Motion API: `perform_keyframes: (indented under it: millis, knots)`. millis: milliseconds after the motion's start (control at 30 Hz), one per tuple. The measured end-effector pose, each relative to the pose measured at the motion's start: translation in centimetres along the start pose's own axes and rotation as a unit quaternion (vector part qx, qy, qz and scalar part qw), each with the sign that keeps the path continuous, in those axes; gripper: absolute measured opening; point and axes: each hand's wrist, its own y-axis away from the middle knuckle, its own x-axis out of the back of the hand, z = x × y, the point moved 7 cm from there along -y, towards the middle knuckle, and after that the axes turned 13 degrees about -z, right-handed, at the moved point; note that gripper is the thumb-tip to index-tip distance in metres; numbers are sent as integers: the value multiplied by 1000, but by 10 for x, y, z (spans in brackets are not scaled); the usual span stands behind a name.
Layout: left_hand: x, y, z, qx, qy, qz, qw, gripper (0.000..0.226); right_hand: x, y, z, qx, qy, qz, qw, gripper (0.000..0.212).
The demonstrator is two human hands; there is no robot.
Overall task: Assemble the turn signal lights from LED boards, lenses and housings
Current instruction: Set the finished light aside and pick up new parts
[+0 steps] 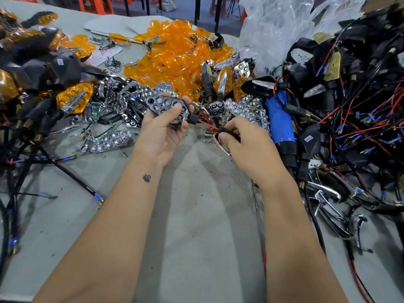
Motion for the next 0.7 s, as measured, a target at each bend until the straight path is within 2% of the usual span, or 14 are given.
perform_keyframes:
  millis: [167,300,400,700]
  knots:
    - [-6,0,-5,23,7,-27,999,23,0,5,-9,43,16,8,999,14]
    - [-13,2,-7,53,55,-78,994,21,4,6,-11,44,40,41,997,15]
    - [-16,2,-8,61,45,-102,992,23,5,5,-10,41,42,51,997,16]
    - [-20,1,-8,42,12,-135,990,22,4,7,-9,63,-47,73,994,15]
